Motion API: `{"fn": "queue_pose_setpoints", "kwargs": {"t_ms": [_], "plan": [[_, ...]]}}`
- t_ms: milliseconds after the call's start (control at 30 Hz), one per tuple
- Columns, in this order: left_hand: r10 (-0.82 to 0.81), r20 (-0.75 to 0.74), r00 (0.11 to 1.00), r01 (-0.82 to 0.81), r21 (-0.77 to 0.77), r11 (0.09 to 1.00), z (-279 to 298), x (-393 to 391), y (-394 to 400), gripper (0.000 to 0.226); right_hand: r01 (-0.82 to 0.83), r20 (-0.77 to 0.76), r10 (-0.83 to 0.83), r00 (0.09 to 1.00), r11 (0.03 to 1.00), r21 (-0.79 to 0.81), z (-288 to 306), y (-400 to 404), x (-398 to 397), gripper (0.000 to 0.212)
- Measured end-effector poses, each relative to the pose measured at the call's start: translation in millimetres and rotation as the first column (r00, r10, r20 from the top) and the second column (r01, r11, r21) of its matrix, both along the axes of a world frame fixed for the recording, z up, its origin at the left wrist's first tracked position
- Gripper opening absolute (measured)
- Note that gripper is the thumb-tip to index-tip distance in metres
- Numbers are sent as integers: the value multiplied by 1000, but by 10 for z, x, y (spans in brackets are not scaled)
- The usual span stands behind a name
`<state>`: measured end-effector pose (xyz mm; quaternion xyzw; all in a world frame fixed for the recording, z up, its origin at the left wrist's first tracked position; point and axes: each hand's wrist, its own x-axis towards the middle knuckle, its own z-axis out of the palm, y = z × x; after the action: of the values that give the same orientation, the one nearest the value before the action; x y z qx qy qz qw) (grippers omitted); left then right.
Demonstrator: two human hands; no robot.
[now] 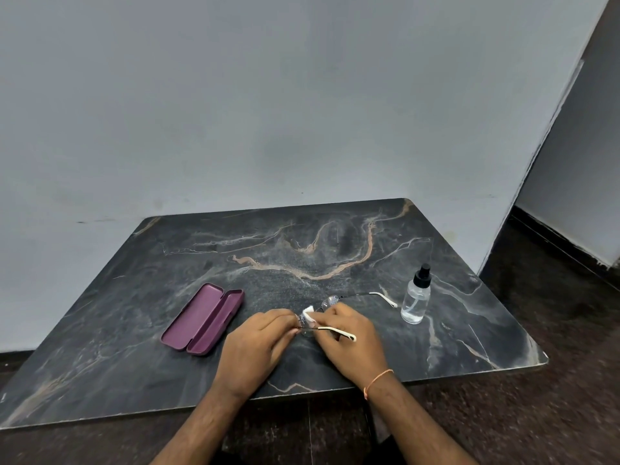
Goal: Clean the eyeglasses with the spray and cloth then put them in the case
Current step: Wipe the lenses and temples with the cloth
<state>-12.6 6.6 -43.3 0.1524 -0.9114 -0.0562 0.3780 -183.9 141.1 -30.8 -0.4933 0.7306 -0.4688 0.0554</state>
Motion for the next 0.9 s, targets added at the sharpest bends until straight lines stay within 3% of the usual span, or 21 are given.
{"fn": "queue_pose_setpoints", "kwargs": {"t_ms": [133, 267, 467, 667, 900], "plan": [[7, 4, 1000, -7, 7, 1000, -13, 4, -8, 21, -5, -42, 7, 999, 999, 45, 12, 19, 21, 26], [3, 3, 1000, -3, 9, 1000, -16, 0, -13, 18, 59, -53, -59, 997, 998, -7, 6, 35, 24, 29], [7, 8, 1000, -7, 17, 1000, -7, 5, -9, 19, 27, -150, -22, 988, 999, 33, 12, 42, 54, 13], [-1, -2, 1000, 1, 13, 1000, -5, -2, 1, 19, 80, -89, -80, 993, 997, -6, -11, 32, 36, 28], [-4, 10, 1000, 4, 14, 1000, 3, 10, -5, 18, -6, -137, 11, 990, 999, 31, 14, 42, 27, 24]]}}
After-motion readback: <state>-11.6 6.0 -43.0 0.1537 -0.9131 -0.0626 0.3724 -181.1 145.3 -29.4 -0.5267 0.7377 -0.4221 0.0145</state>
